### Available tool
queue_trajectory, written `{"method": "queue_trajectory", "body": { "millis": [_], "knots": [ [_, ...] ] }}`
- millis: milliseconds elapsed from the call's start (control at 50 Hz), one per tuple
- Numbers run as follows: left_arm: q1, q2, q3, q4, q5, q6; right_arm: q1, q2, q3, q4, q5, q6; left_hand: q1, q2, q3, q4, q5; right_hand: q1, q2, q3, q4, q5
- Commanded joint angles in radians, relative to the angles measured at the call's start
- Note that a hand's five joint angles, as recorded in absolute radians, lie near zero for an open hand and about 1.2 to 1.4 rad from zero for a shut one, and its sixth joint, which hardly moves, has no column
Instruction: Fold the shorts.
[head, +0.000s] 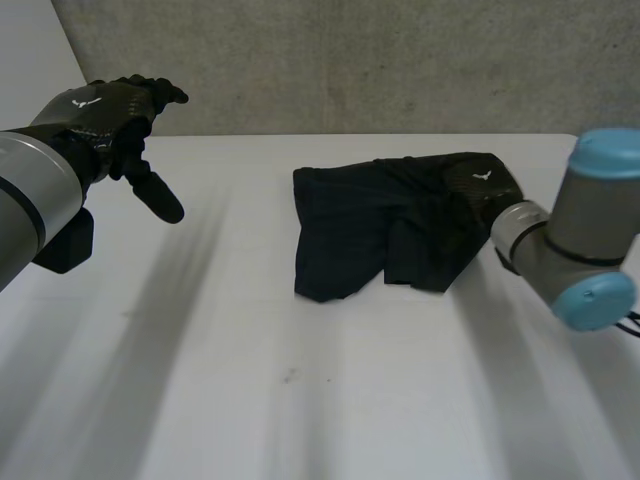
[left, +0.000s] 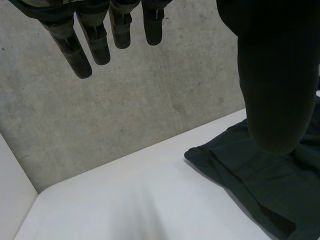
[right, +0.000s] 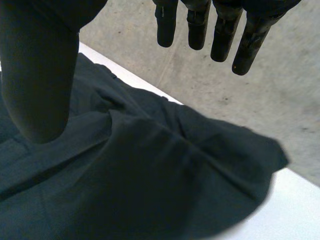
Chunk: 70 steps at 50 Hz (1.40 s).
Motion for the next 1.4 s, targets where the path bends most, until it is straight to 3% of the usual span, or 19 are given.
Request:
{"method": "queue_trajectory", "body": {
  "millis": [20,120,160,180,220,320,400,500,620,660,700,740,780,1020,1180,1280,1400],
  "knots": [
    [0.000,-0.013,-0.002,0.019,-0.001,0.000,0.000,0.216,-0.148,-0.067,-0.004,0.117,0.013,0.013,-0.034,-0.030,-0.045,-0.005,-0.048,-0.010,-0.062,-0.060],
    [0.001,-0.026,-0.002,0.024,-0.003,0.000,0.001,0.316,-0.246,-0.065,0.039,0.117,0.013,0.013,-0.034,-0.030,-0.045,0.016,-0.027,0.011,-0.041,-0.039],
    [0.001,-0.030,-0.002,0.024,-0.003,0.000,0.001,0.333,-0.272,-0.064,0.064,0.117,0.013,0.013,-0.034,-0.030,-0.045,0.362,0.318,0.356,0.304,0.306],
    [0.001,-0.030,-0.002,0.024,-0.003,0.000,0.001,0.336,-0.288,-0.062,0.076,0.121,0.013,0.013,-0.034,-0.030,-0.045,0.832,0.788,0.826,0.774,0.776],
    [0.001,-0.030,-0.002,0.024,-0.003,0.000,0.003,0.333,-0.292,-0.058,0.081,0.121,0.013,0.013,-0.034,-0.030,-0.045,1.215,1.172,1.210,1.158,1.160],
    [0.004,-0.028,0.000,0.028,-0.003,0.000,0.044,0.255,-0.274,-0.012,0.032,0.118,0.013,0.013,-0.034,-0.030,-0.045,1.217,1.174,1.211,1.159,1.162],
    [0.006,-0.025,0.000,0.033,-0.003,0.000,0.115,0.148,-0.224,0.057,-0.069,0.129,0.013,0.013,-0.034,-0.030,-0.045,1.217,1.174,1.211,1.159,1.162],
    [0.006,-0.016,0.002,0.033,-0.003,0.000,0.294,0.036,-0.147,0.067,-0.131,0.201,0.013,0.013,-0.034,-0.030,-0.045,1.217,1.174,1.211,1.159,1.162],
    [0.006,-0.010,0.003,0.033,-0.007,0.000,0.461,0.019,-0.105,0.063,-0.143,0.279,0.013,0.013,-0.034,-0.030,-0.045,1.217,1.174,1.211,1.159,1.162],
    [0.006,-0.010,0.005,0.033,-0.007,0.000,0.503,0.022,-0.107,0.071,-0.140,0.272,0.013,0.013,-0.034,-0.030,-0.045,0.747,0.704,0.742,0.690,0.692],
    [0.006,-0.011,0.003,0.033,-0.007,0.000,0.514,0.023,-0.108,0.073,-0.125,0.258,0.013,0.013,-0.034,-0.030,-0.045,0.433,0.389,0.427,0.375,0.377],
    [0.006,-0.011,0.003,0.033,-0.006,0.000,0.509,0.014,-0.107,0.077,-0.120,0.232,0.013,0.013,-0.034,-0.030,-0.045,0.080,0.037,0.075,0.022,0.025],
    [0.006,-0.013,0.000,0.033,-0.004,0.000,0.495,-0.016,-0.093,0.105,-0.109,0.195,0.013,0.013,-0.034,-0.030,-0.045,-0.005,-0.048,-0.010,-0.062,-0.060],
    [-0.005,-0.066,-0.044,0.039,0.002,0.031,0.198,-0.251,0.086,0.270,-0.099,0.040,0.013,0.013,-0.034,-0.030,-0.045,-0.005,-0.048,-0.010,-0.062,-0.060],
    [-0.016,-0.146,-0.121,0.034,-0.012,0.067,0.164,-0.263,0.263,0.260,-0.097,-0.176,0.073,0.072,0.026,0.030,0.014,0.196,0.153,0.190,0.138,0.141],
    [-0.147,-0.155,-0.257,0.031,-0.015,0.011,0.136,-0.247,0.344,0.217,-0.109,-0.331,0.146,0.145,0.099,0.103,0.087,0.273,0.229,0.267,0.215,0.217],
    [-0.195,-0.171,-0.385,0.079,-0.009,-0.115,0.109,-0.164,0.370,0.091,-0.117,-0.434,0.272,0.272,0.225,0.230,0.214,0.302,0.258,0.296,0.244,0.246]
  ]
}}
